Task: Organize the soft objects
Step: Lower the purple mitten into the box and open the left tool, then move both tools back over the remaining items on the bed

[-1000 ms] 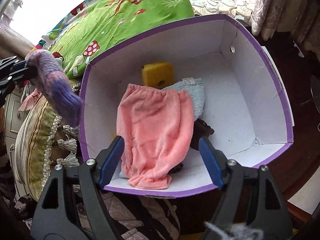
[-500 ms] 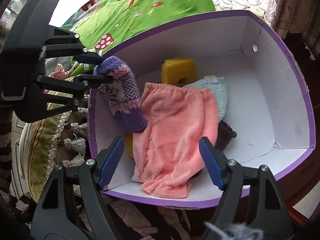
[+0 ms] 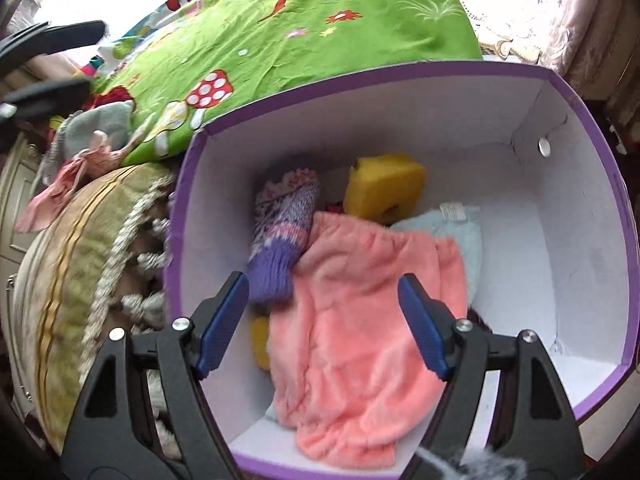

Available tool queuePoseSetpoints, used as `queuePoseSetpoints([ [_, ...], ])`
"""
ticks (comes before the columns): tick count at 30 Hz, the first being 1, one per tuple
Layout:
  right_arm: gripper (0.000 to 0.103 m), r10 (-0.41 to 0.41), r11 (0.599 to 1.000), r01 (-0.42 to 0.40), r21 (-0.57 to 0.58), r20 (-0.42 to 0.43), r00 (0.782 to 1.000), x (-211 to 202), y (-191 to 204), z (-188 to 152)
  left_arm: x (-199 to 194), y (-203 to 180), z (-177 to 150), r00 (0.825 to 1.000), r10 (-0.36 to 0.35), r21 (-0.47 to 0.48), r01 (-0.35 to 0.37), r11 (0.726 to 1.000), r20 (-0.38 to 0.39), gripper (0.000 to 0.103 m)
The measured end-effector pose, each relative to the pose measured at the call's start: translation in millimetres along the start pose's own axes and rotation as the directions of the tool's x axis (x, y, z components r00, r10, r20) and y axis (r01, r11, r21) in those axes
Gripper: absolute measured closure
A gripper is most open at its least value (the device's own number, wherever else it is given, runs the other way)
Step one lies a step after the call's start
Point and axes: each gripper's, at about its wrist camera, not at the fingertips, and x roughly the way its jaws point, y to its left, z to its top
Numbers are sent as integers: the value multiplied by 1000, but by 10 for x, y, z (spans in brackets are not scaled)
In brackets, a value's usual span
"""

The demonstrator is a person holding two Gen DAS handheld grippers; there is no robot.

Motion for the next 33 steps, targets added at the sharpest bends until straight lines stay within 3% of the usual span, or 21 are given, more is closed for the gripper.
queuePoseSetpoints([
  [3, 23, -52, 998, 51, -31, -36, 998, 253, 82, 101, -337, 387, -324, 993, 27, -221, -1, 975, 113, 32],
  [7, 23, -97, 992, 86, -92, -114, 989, 558, 217, 101, -776, 841, -943, 969, 70, -450, 45, 892, 236, 32],
  [9, 23, -127, 986, 115, -121, -96, 987, 544, 276, 127, -989, 1072, -1288, 955, 120, -559, 55, 827, 272, 32],
  [12, 23, -139, 984, 121, -129, -142, 980, 641, 309, 133, -1289, 1414, -1823, 925, 221, -712, 72, 699, 310, 32],
  [15, 22, -170, 975, 146, -166, -141, 975, 646, 392, 143, -1499, 1663, -2292, 906, 307, -811, 62, 582, 290, 32],
  [18, 22, -178, 970, 151, -189, -140, 974, 625, 529, 100, -1584, 1812, -2663, 897, 355, -861, 53, 506, 264, 32],
  [23, 21, -189, 970, 165, -181, -125, 974, 390, 602, 32, -1519, 1982, -3089, 912, 333, -913, 95, 396, 240, 33],
  [26, 19, -218, 962, 197, -189, -94, 971, 162, 621, 31, -1415, 1989, -3174, 927, 292, -923, 119, 367, 235, 33],
  [33, 18, -183, 965, 181, -192, 8, 983, -268, 840, 301, -1114, 2006, -3052, 965, 194, -922, 91, 377, 175, 33],
])
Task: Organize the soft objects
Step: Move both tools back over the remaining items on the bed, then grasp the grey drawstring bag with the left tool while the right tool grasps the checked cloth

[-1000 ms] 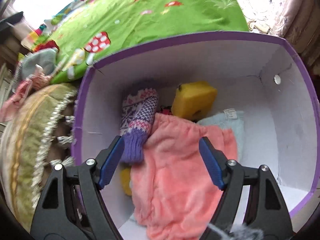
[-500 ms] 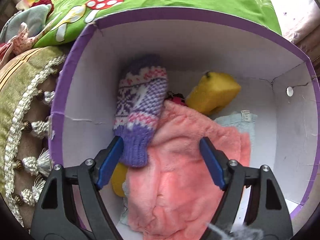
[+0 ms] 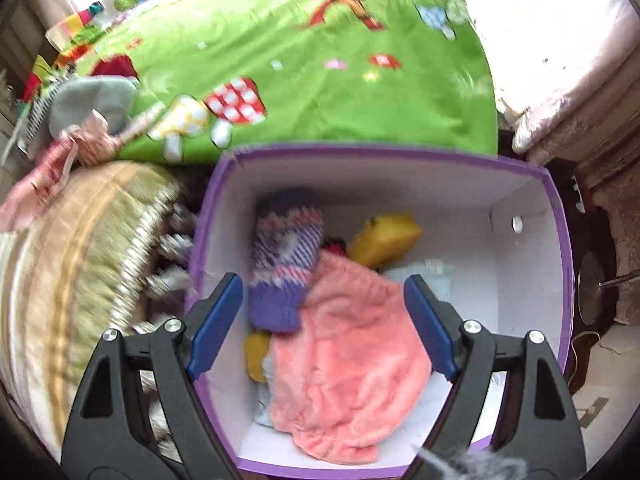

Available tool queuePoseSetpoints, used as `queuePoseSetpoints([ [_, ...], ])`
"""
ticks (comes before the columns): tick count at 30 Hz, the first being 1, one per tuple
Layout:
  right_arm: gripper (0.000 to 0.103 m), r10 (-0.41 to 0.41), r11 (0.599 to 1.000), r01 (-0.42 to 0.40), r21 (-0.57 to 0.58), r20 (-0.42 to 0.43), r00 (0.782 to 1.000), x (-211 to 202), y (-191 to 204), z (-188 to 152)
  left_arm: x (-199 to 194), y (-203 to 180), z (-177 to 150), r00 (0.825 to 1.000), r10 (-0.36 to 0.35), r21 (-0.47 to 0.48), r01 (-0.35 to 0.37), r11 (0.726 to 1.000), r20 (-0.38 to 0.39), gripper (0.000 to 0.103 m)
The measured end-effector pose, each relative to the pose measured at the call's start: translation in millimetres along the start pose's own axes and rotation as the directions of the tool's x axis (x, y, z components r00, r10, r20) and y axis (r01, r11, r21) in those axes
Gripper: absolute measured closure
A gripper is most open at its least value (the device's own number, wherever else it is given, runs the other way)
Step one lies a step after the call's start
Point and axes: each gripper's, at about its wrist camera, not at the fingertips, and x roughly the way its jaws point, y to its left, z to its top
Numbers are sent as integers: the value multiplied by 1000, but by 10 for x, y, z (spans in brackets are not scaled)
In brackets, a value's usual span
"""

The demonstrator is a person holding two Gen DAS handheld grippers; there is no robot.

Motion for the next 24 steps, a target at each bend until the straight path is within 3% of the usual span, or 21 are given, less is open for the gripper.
queuePoseSetpoints([
  [7, 18, 96, 988, -82, -134, 99, 990, -253, 518, 429, 237, -42, -54, 996, 44, 36, -41, 998, -74, 33],
  [13, 18, 185, 955, -146, -260, 129, 974, -381, 1129, 666, 425, -117, -115, 990, 81, 93, -71, 993, -118, 35],
  [15, 18, 230, 937, -185, -296, 124, 965, -415, 1337, 732, 486, -53, -134, 986, 91, 85, -79, 993, -140, 76],
  [17, 18, 280, 916, -231, -328, 112, 953, -373, 1543, 792, 504, 66, -145, 985, 63, 35, -58, 998, -164, 79],
  [19, 18, 313, 895, -256, -367, 105, 944, -396, 1744, 805, 457, 147, -153, 987, 58, 15, -56, 998, -153, 89],
  [24, 18, 319, 862, -262, -435, 63, 946, -242, 2203, 873, 300, 343, -114, 993, 26, -53, -32, 998, -112, 96],
])
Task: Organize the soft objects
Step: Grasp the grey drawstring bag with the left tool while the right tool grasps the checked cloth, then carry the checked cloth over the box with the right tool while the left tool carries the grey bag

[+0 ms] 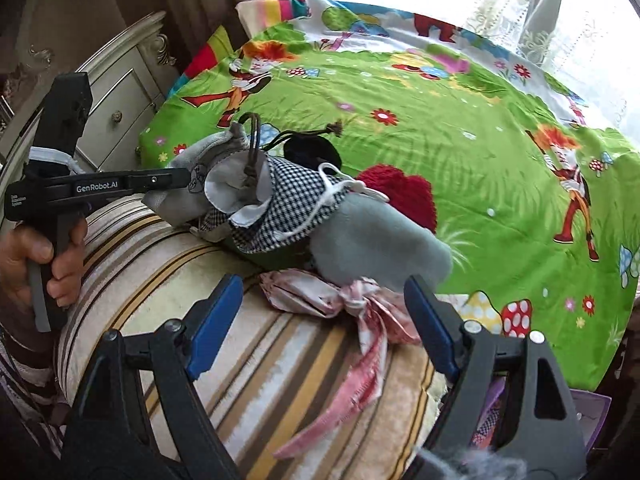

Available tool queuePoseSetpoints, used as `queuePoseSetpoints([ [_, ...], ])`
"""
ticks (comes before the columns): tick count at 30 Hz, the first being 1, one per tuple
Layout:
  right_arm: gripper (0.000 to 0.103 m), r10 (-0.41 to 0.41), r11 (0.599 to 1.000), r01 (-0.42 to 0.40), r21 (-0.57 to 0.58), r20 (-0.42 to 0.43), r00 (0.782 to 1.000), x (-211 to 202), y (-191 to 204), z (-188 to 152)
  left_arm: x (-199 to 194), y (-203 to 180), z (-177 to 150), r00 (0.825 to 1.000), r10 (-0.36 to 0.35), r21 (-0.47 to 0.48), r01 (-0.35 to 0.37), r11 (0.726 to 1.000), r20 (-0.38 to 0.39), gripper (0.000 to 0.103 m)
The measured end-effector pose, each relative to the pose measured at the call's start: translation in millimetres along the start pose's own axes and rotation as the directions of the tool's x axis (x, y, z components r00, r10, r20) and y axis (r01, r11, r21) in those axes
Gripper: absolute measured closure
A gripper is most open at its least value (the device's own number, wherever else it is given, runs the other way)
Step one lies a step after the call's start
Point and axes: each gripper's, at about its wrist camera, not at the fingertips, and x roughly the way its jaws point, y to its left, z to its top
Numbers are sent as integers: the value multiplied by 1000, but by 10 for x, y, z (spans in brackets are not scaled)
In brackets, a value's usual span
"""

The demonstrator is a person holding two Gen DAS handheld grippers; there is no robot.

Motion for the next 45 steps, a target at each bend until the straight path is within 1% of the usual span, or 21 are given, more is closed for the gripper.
queuePoseSetpoints([
  [3, 18, 54, 997, -51, 49, -51, 997, 215, 22, 104, -60, 126, 1, 1000, -13, -42, 13, 999, 16, 97],
  [5, 18, 75, 995, -72, 62, -57, 996, 274, 57, 169, -127, 195, 0, 999, -30, -65, 32, 997, 39, 97],
  [7, 18, 15, 1000, -14, 27, -41, 999, 261, 158, 248, -191, 239, 7, 998, -39, -74, 43, 996, 58, 97],
  [9, 18, -35, 998, 33, -59, -16, 999, 235, 317, 336, -248, 278, 19, 996, -44, -83, 50, 995, 75, 97],
  [11, 18, -67, 989, 66, -134, -1, 998, 261, 431, 425, -297, 311, 21, 995, -55, -89, 63, 994, 88, 97],
  [13, 18, -118, 977, 113, -182, -12, 993, 372, 487, 513, -351, 343, 12, 993, -60, -93, 70, 993, 101, 97],
  [18, 19, -140, 958, 119, -262, -62, 988, 692, 563, 644, -471, 436, -22, 989, -64, -103, 78, 992, 130, 97],
  [19, 23, -139, 953, 115, -280, -64, 988, 737, 588, 645, -491, 462, -28, 989, -64, -110, 79, 991, 134, 97],
  [20, 52, -126, 951, 102, -291, -67, 990, 766, 602, 643, -514, 485, -33, 988, -64, -115, 80, 990, 140, 97],
  [21, 71, -109, 956, 81, -283, -82, 991, 791, 595, 649, -540, 505, -37, 987, -63, -118, 81, 990, 147, 97],
  [22, 81, -85, 964, 59, -259, -87, 993, 789, 569, 660, -564, 519, -38, 986, -62, -121, 81, 989, 154, 97],
  [24, 83, -54, 968, 36, -247, -66, 996, 730, 557, 661, -604, 531, -42, 984, -63, -122, 84, 989, 165, 97],
  [28, 86, -22, 974, 16, -226, -25, 999, 531, 527, 686, -644, 510, -47, 982, -71, -116, 92, 989, 174, 98],
  [33, 86, 15, 989, -4, -146, 75, 997, 65, 334, 768, -755, 408, -55, 977, -82, -92, 101, 991, 197, 98],
  [37, 86, 31, 997, -18, -78, 160, 987, -363, 110, 732, -856, 293, -55, 972, -94, -66, 110, 992, 216, 98],
  [41, 86, 27, 1000, -29, 4, 240, 970, -793, -174, 563, -893, 86, -63, 970, -116, -22, 124, 992, 215, 98],
  [45, 86, -28, 996, 3, 88, 290, 957, -1151, -490, 280, -878, -197, -92, 969, -148, 34, 144, 989, 199, 98],
])
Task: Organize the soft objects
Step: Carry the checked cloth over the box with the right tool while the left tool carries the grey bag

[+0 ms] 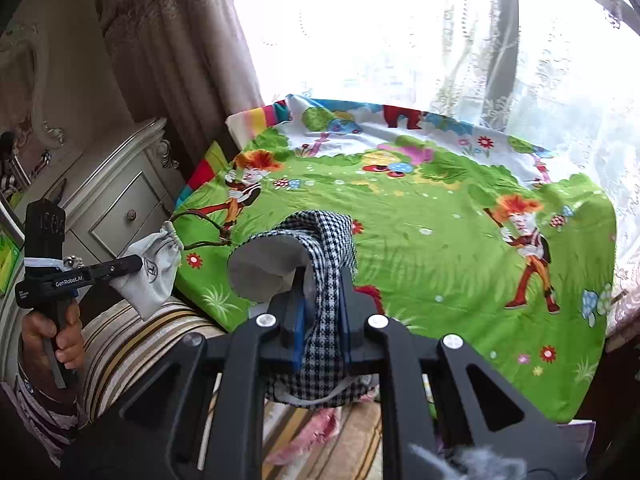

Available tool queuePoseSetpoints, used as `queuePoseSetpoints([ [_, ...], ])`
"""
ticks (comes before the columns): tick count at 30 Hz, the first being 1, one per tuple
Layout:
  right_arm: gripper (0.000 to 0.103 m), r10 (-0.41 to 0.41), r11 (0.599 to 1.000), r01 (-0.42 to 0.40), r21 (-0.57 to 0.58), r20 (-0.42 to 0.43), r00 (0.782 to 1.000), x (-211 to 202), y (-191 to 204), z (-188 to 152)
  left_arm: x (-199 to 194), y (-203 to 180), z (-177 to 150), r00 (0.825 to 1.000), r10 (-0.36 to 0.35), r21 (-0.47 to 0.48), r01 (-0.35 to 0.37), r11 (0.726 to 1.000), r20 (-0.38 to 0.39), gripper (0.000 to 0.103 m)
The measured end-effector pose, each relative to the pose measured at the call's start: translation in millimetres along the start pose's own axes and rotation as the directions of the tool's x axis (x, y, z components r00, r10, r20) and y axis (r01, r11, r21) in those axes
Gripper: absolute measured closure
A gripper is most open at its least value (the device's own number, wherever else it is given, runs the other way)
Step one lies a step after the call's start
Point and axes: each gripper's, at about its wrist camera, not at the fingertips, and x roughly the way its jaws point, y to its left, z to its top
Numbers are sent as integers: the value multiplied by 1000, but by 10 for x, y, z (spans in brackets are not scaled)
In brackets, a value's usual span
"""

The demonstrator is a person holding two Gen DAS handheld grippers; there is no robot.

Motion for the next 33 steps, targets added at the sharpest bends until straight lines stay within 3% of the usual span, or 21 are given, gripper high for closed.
queuePoseSetpoints([
  [11, 86, -160, 956, 160, 245, -19, 987, -737, -1073, -956, 293, -1020, -178, 987, -128, 172, 144, 975, -97, 98],
  [16, 86, -191, 911, 196, 362, -49, 980, -889, -1470, -1440, 530, -1578, -337, 964, -193, 249, 235, 939, -183, 98],
  [20, 86, -216, 873, 229, 431, -80, 973, -974, -1737, -1817, 723, -2072, -542, 935, -243, 306, 318, 897, -259, 98],
  [25, 86, -239, 818, 261, 512, -111, 965, -1093, -2050, -2268, 1069, -2677, -894, 881, -287, 359, 424, 831, -376, 98],
  [29, 86, -279, 771, 296, 564, -119, 953, -1285, -2258, -2588, 1400, -3122, -1238, 822, -288, 386, 502, 774, -491, 98],
  [33, 86, -322, 723, 331, 606, -128, 938, -1485, -2439, -2848, 1731, -3463, -1586, 744, -273, 386, 580, 717, -610, 98],
])
